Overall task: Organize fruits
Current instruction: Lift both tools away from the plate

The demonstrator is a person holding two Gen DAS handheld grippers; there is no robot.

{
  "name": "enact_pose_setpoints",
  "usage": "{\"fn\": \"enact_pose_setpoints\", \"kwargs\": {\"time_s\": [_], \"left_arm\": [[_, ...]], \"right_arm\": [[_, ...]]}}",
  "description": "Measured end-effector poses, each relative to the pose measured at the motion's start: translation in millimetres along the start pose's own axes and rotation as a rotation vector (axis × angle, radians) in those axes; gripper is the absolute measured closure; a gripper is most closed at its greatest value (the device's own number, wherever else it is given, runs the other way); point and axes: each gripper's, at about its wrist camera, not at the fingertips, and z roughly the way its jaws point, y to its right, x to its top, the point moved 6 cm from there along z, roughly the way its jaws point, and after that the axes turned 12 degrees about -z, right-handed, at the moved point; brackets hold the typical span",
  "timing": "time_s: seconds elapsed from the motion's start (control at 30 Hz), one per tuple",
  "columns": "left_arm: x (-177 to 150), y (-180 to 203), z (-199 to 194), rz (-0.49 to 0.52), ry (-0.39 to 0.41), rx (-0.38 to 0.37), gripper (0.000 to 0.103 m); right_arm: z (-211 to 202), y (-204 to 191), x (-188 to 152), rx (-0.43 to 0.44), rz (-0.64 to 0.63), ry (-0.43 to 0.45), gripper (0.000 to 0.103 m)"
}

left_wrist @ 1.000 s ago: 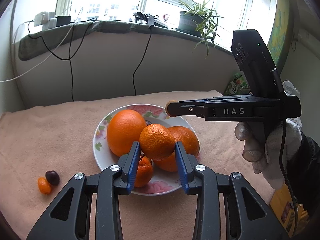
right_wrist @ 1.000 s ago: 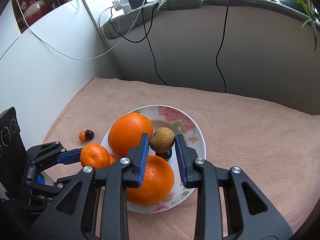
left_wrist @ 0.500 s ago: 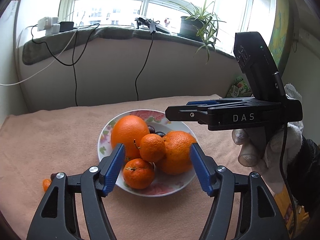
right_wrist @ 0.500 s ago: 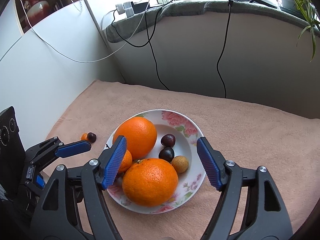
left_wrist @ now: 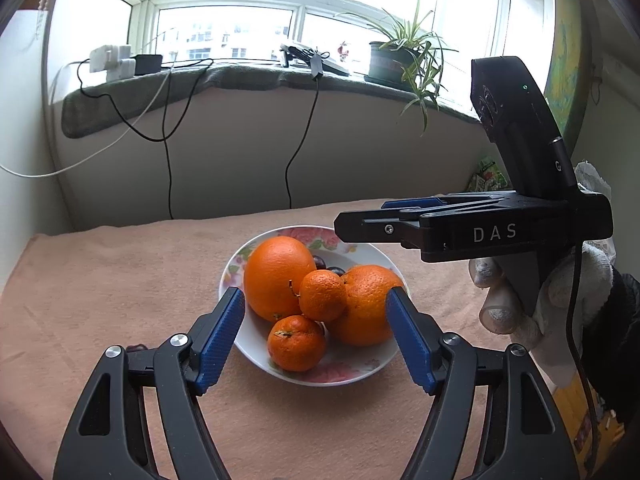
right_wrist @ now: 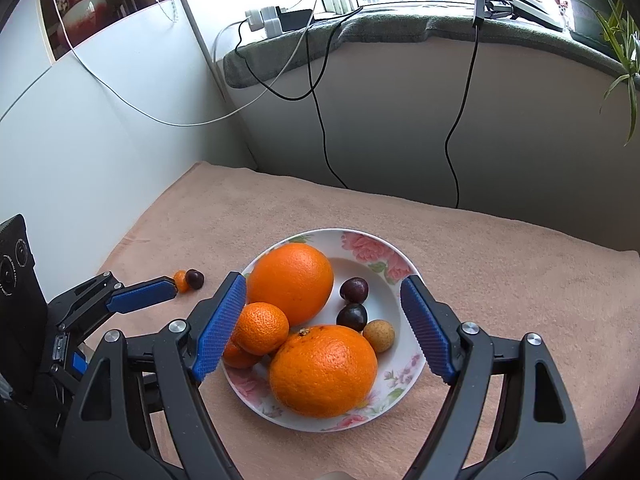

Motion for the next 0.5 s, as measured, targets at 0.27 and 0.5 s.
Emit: {"fn": "enact_pose_setpoints", "kwargs": {"time_s": [0.27, 0.5], "left_arm": [[-1, -13, -10, -0.011, 0.018, 0.010, 0.030], [1, -30, -19, -0.037, 0.032, 0.025, 0.030]], "right_arm": [[5, -16, 9, 0.005, -0.038, -0.001, 0.021], [12, -32, 18, 0.023, -0.068, -0.004, 0.021]]}}
